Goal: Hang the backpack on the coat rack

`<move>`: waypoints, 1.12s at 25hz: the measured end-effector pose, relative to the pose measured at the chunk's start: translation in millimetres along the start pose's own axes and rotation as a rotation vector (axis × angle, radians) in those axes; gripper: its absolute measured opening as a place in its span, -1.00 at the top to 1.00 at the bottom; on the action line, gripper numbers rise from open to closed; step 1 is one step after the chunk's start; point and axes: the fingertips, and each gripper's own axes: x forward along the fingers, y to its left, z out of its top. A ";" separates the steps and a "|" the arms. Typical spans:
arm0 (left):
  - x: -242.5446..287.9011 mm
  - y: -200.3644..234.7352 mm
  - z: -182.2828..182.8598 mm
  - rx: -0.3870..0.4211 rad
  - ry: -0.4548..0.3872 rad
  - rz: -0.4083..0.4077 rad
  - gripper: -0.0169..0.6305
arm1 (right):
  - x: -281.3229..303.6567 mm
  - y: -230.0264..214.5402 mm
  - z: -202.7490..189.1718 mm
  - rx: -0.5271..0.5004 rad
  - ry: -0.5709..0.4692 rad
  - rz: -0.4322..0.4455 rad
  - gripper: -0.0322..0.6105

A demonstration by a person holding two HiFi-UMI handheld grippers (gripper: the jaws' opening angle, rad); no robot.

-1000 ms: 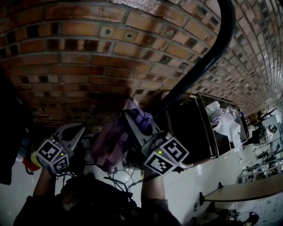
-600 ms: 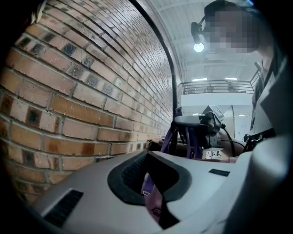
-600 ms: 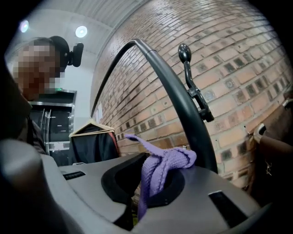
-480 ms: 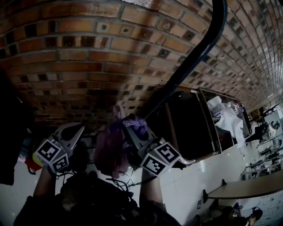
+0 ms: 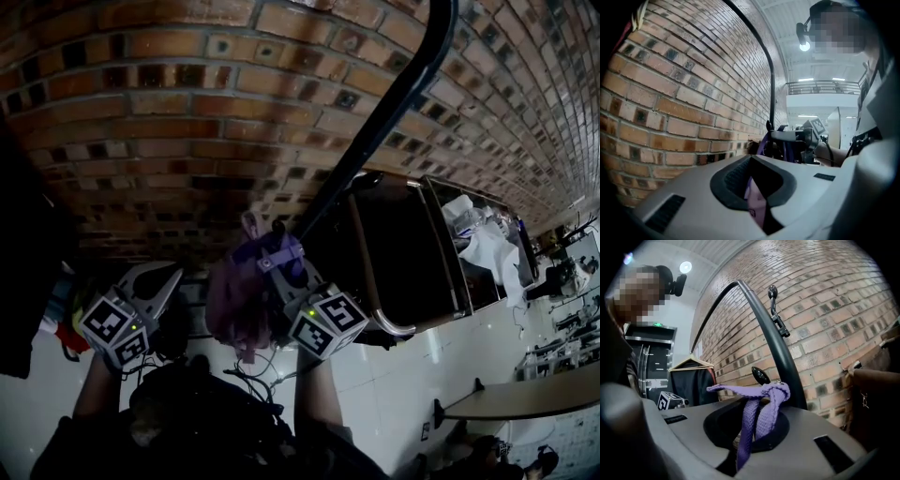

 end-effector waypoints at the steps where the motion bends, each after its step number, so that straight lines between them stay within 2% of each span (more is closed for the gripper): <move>1: -3.5 -2.2 -1.5 -0.001 0.003 0.006 0.83 | 0.0 0.5 -1.0 0.004 -0.004 0.003 0.87; 7: -21.2 -22.9 -3.2 -0.001 -0.003 0.023 0.82 | -5.8 1.2 -7.3 0.002 -0.051 -0.027 0.83; 12: -34.6 -43.4 -3.4 0.007 -0.014 0.048 0.83 | -28.8 0.7 -29.7 -0.016 -0.017 -0.072 0.67; 18: -58.1 -84.9 -10.6 0.008 -0.006 0.061 0.82 | -84.2 4.8 -45.5 -0.004 -0.005 -0.142 0.58; 24: -85.8 -138.2 -21.6 0.007 -0.012 0.070 0.82 | -151.1 32.8 -57.8 0.003 -0.002 -0.153 0.58; 28: -105.1 -180.4 -30.9 0.003 -0.012 0.069 0.82 | -196.1 62.0 -71.2 -0.044 0.039 -0.150 0.58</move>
